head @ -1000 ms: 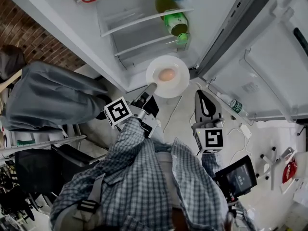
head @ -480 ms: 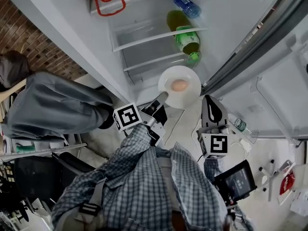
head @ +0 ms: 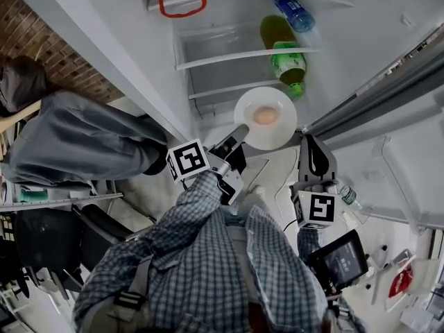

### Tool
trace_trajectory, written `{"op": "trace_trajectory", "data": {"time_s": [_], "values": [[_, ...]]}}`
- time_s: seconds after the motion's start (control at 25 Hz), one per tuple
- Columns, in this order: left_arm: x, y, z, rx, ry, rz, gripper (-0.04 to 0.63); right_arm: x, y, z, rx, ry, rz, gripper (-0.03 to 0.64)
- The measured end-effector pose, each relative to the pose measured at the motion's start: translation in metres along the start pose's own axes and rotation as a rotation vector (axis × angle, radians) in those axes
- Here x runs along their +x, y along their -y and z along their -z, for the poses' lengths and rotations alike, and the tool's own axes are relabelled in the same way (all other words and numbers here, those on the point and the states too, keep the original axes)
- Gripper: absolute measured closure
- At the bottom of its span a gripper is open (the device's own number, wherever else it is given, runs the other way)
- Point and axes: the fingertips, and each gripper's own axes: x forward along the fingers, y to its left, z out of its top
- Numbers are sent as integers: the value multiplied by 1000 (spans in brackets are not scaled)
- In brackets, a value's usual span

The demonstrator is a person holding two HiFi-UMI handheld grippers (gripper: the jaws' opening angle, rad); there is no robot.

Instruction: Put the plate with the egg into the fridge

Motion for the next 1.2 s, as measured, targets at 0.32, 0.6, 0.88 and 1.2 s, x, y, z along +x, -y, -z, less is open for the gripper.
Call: {"op": "trace_trajectory", "data": {"time_s": [0.32, 0.6, 0.88, 1.2], "values": [[26, 3, -12, -10, 90, -24, 578, 29, 16, -4, -4, 31, -93, 609], [41, 19, -22, -18, 155, -7, 578, 45, 32, -13, -14, 62, -141, 609], [46, 35, -34, -24, 211, -28, 578, 58, 37, -19, -32, 82, -198, 609], [53, 55, -49, -5, 246, -29, 578, 64, 48, -9, -76, 13, -220, 609]]}}
